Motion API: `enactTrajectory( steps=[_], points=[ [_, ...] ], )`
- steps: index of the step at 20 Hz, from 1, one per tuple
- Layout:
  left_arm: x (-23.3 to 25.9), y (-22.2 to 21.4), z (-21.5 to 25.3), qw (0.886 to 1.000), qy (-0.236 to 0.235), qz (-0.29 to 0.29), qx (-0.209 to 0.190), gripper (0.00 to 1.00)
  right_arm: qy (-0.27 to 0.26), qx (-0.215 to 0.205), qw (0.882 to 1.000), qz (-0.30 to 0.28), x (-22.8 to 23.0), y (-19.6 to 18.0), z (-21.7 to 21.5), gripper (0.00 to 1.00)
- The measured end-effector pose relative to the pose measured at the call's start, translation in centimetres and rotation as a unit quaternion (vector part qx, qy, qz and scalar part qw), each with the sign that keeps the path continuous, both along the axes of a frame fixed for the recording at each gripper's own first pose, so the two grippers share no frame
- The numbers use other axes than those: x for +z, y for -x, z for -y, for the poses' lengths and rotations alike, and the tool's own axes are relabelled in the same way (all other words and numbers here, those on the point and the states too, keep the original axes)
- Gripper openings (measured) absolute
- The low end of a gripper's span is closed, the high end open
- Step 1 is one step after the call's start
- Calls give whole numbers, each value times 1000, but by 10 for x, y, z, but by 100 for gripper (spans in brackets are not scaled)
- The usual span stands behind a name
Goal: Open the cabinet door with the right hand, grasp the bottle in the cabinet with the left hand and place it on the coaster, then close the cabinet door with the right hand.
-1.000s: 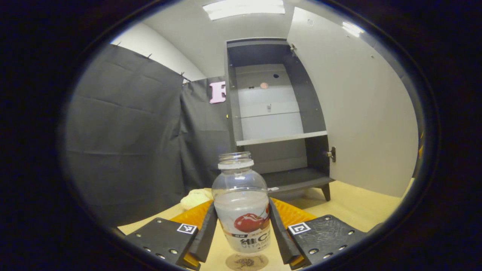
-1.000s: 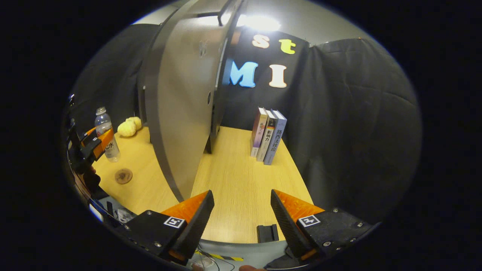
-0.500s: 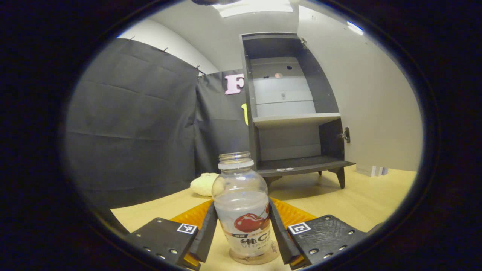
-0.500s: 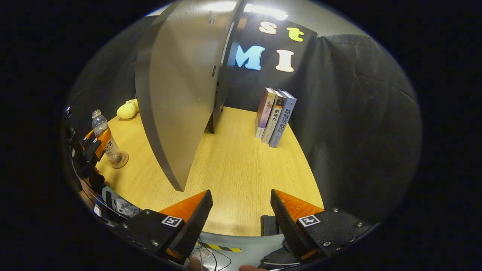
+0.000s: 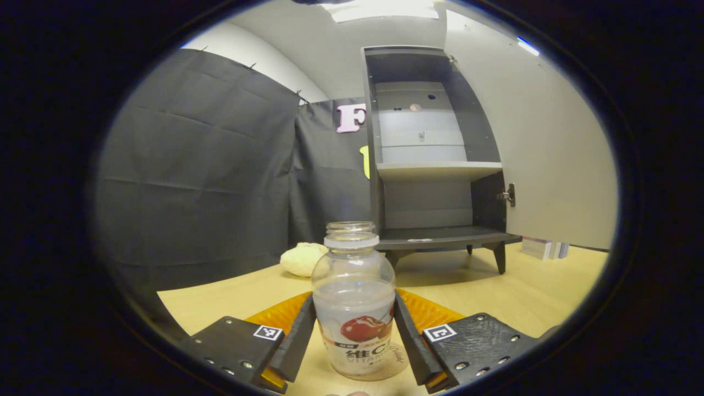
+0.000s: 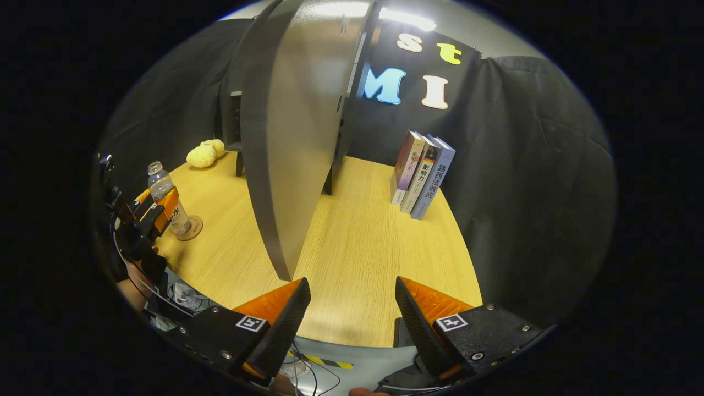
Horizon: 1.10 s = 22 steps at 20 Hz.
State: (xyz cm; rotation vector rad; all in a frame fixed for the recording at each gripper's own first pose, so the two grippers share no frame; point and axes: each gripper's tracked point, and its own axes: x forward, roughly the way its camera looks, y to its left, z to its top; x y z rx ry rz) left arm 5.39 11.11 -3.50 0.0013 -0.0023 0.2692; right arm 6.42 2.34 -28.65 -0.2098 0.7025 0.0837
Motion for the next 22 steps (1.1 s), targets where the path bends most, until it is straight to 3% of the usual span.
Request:
enactTrajectory(
  steps=[9, 22],
  points=[
    [24, 3, 2, 999, -11, 34, -7, 77, -10, 16, 1000, -3, -5, 7, -12, 96],
    [66, -1, 3, 997, -29, 69, -19, 77, -39, -2, 999, 2, -5, 11, -13, 96]
  ],
)
